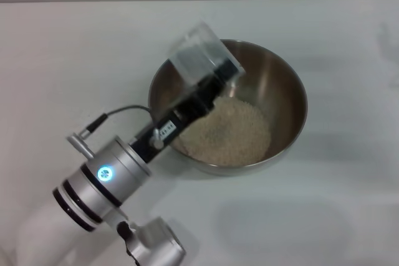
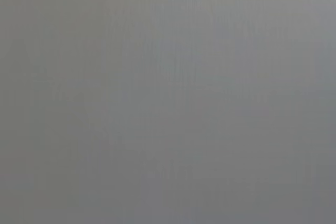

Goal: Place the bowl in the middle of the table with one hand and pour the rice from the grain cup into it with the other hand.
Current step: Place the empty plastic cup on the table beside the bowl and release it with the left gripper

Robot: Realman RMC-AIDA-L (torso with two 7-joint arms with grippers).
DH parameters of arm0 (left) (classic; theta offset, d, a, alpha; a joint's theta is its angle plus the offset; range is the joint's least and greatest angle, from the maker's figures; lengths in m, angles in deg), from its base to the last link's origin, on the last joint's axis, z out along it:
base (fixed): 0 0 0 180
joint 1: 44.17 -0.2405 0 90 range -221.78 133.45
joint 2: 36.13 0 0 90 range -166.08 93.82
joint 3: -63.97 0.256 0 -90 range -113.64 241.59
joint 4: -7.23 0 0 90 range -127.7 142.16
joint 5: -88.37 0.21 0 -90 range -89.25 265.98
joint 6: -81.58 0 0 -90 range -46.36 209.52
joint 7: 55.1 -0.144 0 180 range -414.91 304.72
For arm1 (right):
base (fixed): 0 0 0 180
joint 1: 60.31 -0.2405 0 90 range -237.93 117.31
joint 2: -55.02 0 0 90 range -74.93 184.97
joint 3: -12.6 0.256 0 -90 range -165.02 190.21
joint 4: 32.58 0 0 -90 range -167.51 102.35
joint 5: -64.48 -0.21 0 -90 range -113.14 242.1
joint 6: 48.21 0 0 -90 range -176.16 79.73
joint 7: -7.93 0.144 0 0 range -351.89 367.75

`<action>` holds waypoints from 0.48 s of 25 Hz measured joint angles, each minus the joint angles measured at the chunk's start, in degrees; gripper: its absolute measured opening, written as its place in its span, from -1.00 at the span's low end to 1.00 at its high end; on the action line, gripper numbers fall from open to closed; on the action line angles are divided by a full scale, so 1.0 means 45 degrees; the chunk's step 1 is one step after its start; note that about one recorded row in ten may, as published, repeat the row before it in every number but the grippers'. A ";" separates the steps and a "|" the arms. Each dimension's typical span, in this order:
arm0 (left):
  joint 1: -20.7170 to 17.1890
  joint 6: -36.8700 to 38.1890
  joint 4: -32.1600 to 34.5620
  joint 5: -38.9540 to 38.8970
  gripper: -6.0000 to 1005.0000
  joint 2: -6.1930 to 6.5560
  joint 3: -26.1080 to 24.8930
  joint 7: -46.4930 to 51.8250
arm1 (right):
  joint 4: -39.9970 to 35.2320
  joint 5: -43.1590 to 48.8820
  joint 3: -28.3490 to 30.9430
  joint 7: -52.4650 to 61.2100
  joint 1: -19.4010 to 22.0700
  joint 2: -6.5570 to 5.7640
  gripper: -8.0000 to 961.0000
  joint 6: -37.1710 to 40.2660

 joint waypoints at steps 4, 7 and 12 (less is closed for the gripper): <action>0.0019 -0.0066 -0.0154 -0.0091 -0.93 0.0003 -0.0478 0.0381 | -0.0023 0.0002 0.0000 0.0000 -0.0001 -0.0003 0.09 -0.0003; -0.0162 0.0066 -0.0454 -0.0096 -0.93 -0.0004 -0.1163 0.1986 | -0.0020 0.0004 0.0000 0.0000 -0.0017 -0.0018 0.09 -0.0010; -0.0716 0.0004 -0.1050 -0.0569 -0.93 -0.0003 -0.2815 0.7314 | -0.0007 0.0004 0.0000 0.0000 -0.0094 -0.0020 0.09 -0.0078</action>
